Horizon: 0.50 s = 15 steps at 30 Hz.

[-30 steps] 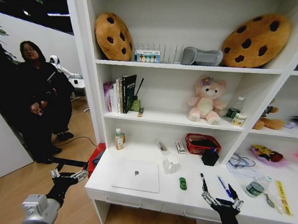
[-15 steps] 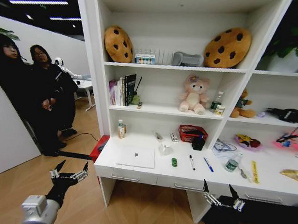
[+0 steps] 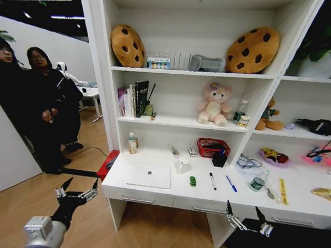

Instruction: Organize the objects on the table.

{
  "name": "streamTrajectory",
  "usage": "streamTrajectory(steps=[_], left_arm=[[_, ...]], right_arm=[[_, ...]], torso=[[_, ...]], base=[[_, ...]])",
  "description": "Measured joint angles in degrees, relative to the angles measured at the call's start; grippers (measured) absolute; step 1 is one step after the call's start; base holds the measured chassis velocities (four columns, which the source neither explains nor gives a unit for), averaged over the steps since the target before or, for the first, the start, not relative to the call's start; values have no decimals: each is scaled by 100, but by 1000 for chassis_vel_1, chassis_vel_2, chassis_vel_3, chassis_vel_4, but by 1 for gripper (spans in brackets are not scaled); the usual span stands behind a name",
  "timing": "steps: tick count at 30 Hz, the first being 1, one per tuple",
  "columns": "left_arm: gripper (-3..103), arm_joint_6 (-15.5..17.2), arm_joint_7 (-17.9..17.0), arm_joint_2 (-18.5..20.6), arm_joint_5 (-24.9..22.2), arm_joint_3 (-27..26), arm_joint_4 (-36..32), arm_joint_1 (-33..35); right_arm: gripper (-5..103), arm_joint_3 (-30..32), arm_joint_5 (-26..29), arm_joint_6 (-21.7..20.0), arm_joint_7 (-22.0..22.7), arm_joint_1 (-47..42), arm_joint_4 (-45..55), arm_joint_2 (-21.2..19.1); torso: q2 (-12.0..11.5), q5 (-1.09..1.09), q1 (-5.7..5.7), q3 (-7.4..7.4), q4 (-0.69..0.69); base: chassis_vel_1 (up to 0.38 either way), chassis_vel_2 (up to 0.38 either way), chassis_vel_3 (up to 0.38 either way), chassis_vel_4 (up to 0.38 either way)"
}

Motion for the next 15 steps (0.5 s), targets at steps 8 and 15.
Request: streamTrajectory(steps=[8,15], left_arm=[[100,3,-3,0,0,0,0,0],[100,4,-4,0,-1,0,1,0]], right_arm=[[100,28,-4,41,-2,-50,-8,-5],[100,31,-4,70,-3,-65,-28,9]], torso=[[0,0,1,0,0],[0,0,1,0,0]], base=[[0,0,0,0],[0,0,0,0]])
